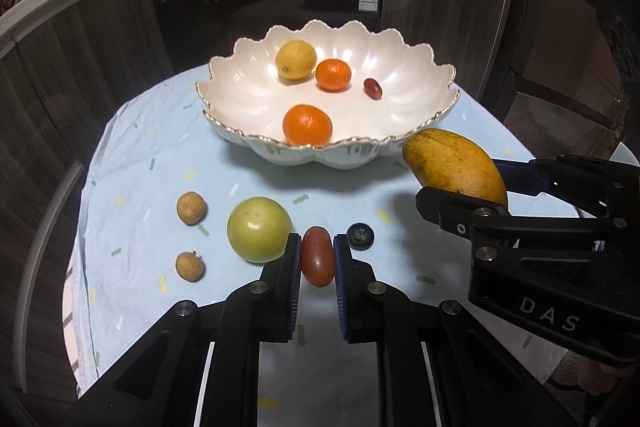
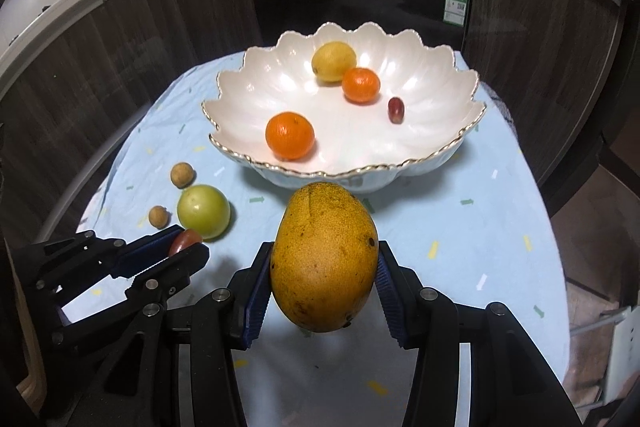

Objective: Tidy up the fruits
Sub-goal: 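Lift the red date and mango and carry both over the bowl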

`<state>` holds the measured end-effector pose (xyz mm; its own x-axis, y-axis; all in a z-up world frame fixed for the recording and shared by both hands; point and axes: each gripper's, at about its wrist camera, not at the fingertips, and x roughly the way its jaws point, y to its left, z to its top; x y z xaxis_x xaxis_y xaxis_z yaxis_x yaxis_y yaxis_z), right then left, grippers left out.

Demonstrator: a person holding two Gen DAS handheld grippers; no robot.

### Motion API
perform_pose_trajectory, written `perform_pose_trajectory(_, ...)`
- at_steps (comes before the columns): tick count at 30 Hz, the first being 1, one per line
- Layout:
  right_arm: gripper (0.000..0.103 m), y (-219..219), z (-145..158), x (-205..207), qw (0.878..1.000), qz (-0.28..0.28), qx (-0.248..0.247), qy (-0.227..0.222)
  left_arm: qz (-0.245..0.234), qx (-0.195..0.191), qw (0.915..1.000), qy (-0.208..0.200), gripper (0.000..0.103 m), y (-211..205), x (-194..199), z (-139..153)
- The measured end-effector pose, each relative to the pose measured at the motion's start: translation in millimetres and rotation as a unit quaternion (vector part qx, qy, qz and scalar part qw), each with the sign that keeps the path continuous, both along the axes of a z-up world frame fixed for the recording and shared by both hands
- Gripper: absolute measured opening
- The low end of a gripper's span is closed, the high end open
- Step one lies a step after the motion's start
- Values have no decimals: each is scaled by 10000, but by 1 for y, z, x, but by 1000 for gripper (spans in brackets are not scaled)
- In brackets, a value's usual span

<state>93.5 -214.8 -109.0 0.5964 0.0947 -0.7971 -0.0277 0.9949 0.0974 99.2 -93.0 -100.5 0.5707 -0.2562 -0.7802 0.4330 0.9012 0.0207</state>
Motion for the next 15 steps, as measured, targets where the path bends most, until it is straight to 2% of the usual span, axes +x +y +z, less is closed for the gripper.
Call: perform_pose_trajectory(15,50,-17,30,4,9991,-221,-4,-352,-27,-71,9997,-248,17,-12,22,32)
